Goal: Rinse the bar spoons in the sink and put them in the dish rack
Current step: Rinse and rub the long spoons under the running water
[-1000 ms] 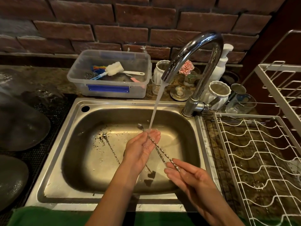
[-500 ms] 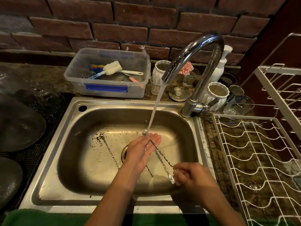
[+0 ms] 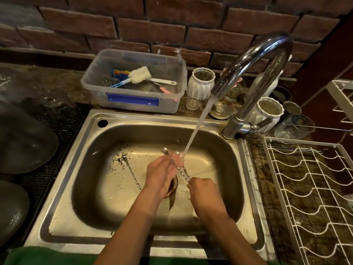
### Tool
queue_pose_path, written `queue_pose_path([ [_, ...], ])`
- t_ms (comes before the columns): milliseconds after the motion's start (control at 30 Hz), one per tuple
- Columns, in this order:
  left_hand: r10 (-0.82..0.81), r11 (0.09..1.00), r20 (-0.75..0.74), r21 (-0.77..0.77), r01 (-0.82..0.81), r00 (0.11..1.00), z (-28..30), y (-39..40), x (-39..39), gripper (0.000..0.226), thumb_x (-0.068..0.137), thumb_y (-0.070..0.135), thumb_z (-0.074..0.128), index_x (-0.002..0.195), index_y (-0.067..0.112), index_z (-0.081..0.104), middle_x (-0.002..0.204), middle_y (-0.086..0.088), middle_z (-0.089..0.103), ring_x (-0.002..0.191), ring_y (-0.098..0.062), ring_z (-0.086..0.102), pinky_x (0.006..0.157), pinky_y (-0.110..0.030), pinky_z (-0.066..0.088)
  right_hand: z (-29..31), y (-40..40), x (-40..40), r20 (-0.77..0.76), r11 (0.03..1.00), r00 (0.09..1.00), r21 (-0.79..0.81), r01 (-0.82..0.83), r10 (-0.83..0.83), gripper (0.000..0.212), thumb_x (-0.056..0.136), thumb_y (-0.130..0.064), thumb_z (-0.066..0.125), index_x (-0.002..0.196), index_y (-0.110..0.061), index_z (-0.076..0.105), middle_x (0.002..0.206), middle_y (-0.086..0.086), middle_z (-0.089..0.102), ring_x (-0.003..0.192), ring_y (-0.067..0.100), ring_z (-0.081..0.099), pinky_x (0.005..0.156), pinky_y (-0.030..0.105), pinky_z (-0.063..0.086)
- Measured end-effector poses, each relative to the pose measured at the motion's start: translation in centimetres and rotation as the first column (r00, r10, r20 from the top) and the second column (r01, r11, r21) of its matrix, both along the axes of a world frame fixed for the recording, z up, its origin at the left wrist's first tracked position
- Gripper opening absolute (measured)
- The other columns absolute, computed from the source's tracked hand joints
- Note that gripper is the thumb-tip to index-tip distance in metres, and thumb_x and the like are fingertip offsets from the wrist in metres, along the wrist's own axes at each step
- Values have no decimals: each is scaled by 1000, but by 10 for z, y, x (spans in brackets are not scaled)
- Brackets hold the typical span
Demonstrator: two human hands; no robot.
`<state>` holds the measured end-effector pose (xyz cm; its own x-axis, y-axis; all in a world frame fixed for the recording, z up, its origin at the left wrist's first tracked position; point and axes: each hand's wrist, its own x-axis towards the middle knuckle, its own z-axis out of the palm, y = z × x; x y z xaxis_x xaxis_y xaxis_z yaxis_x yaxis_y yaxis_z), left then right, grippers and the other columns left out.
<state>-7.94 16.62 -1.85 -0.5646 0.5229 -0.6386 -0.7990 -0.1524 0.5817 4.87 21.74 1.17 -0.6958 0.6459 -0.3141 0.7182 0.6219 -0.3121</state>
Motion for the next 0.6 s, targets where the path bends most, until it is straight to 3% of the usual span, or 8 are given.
queue_pose_path([
  [167,-139,970,-61,-207,124,988,-16,-29,-6,17,98,-2,52,104,-3,68,101,-22,75,95,-26,75,91,-34,58,-24,10,-13,-15,994,996,-73,82,-84,22,100,-21,49,94,-11,67,85,6,62,70,21,56,61,32,42],
  [267,-139,942,-55,-316,115,989,-27,-48,-17,19,99,-2,50,112,-4,63,103,-23,73,99,-30,72,89,-34,57,-40,17,-14,9,989,992,-78,128,-128,19,98,-15,52,92,-10,69,87,5,62,72,18,58,64,30,47],
  [400,-179,913,-41,-380,150,983,-34,-68,-33,21,102,1,46,117,-3,61,108,-22,71,103,-30,70,98,-40,54,-57,27,-12,65,987,987,-57,153,-149,14,96,-11,53,94,-12,67,93,6,62,77,18,61,75,35,57],
  [600,-176,900,-6,-406,159,984,-40,-83,-47,23,101,-1,45,117,-4,62,108,-22,71,98,-30,71,81,-36,59,-69,41,-11,88,987,983,-9,160,-158,15,96,-7,51,94,-10,66,94,9,63,82,22,63,77,38,58],
])
